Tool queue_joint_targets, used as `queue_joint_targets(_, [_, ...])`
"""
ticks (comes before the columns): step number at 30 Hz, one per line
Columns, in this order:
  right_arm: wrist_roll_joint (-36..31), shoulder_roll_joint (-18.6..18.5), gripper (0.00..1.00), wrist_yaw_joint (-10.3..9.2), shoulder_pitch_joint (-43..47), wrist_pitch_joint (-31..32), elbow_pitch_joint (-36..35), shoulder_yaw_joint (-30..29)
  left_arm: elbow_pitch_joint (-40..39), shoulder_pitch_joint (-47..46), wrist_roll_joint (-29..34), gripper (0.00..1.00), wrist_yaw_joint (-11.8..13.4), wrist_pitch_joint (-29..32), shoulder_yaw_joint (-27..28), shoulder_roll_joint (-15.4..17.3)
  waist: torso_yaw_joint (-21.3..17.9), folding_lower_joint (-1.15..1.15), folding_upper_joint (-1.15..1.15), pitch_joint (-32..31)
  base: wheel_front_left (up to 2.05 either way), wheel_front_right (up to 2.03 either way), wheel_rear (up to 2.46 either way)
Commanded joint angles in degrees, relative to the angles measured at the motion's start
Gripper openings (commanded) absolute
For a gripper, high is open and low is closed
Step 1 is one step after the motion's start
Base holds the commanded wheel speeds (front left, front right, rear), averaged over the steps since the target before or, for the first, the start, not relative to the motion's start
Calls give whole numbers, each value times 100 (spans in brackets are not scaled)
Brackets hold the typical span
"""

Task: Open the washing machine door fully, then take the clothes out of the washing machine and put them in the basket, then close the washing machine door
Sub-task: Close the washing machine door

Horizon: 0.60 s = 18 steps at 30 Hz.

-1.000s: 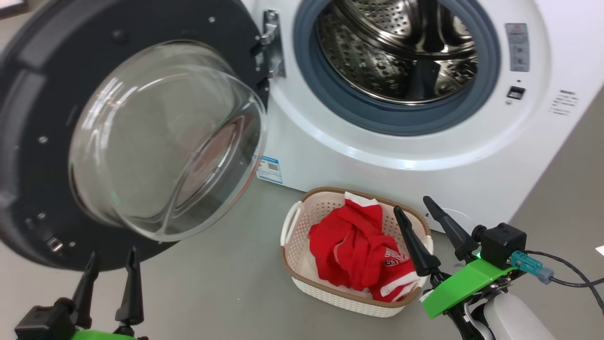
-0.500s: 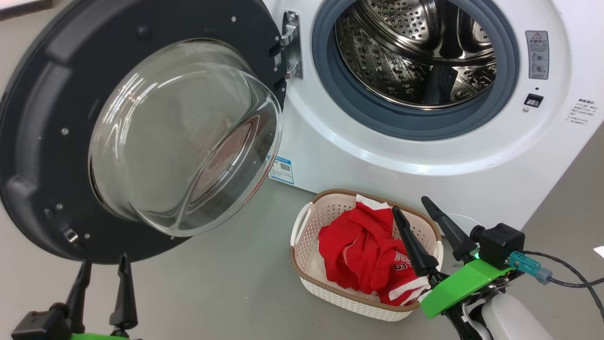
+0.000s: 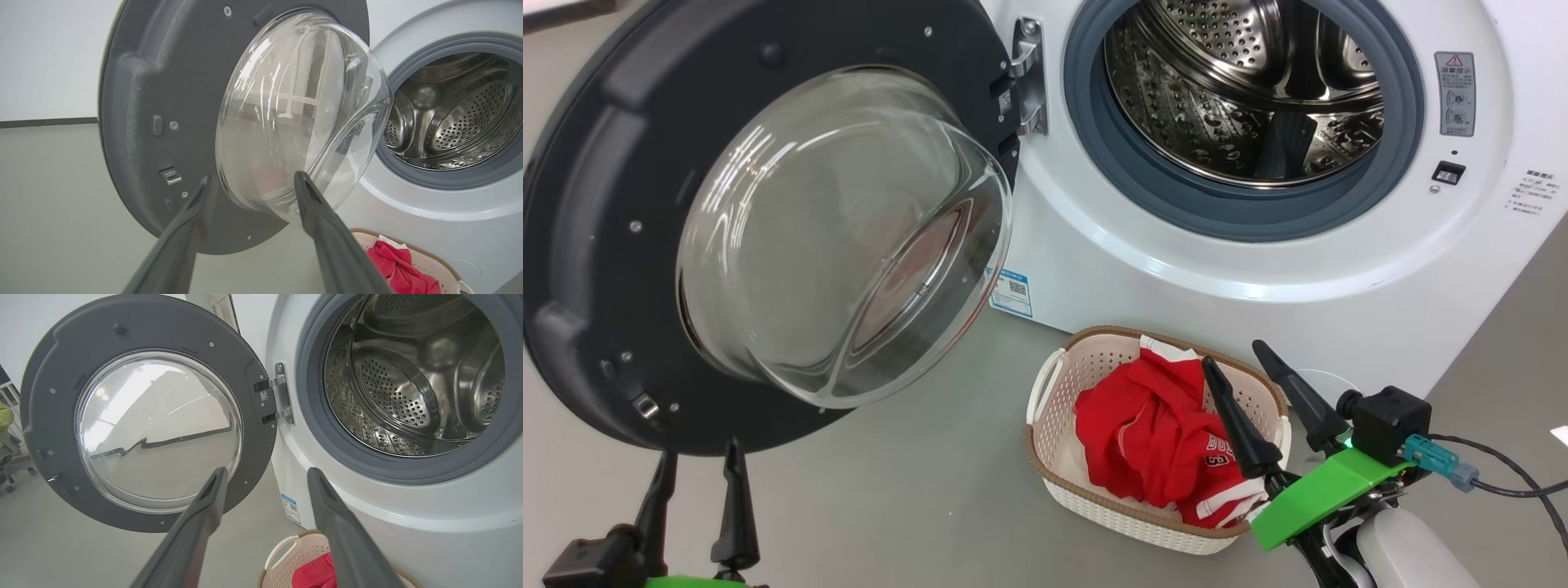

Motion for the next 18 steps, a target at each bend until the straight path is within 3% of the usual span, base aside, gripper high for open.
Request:
queue_joint_targets(1, [54, 10, 100, 9, 20, -44, -116, 124, -99, -147, 32, 100, 56, -20, 224, 132, -2, 0, 0, 5, 0, 0, 0])
queue_joint_targets(12, [62, 11, 100, 9, 6, -44, -110, 129, -144, -179, -11, 100, 78, -24, 255, 168, -14, 0, 0, 20, 0, 0, 0])
queue_joint_targets(13, [61, 15, 100, 9, 7, -44, -108, 126, -161, -193, -22, 95, 74, -16, 273, 192, -16, 0, 0, 17, 0, 0, 0])
queue_joint_targets(14, [62, 19, 100, 9, 9, -44, -106, 122, -190, -209, -31, 76, 72, -4, 293, 220, -19, 0, 0, 14, 0, 0, 0])
queue_joint_targets(15, [62, 29, 100, 9, 11, -44, -104, 117, -291, -256, -83, 36, 51, 13, 351, 269, -25, 0, 0, 13, 0, 0, 0])
queue_joint_targets(16, [62, 34, 100, 9, 12, -44, -104, 115, -358, -287, -78, 22, 47, 11, 385, 316, -29, 0, 0, 11, 0, 0, 0])
queue_joint_targets(17, [62, 41, 100, 9, 14, -44, -105, 113, -429, -314, -68, 0, 51, 11, 421, 367, -33, 0, 0, 8, 0, 0, 0])
queue_joint_targets(18, [61, 48, 100, 9, 16, -44, -107, 109, -503, -341, -79, 0, 55, 16, 465, 408, -35, 0, 0, 6, 0, 0, 0])
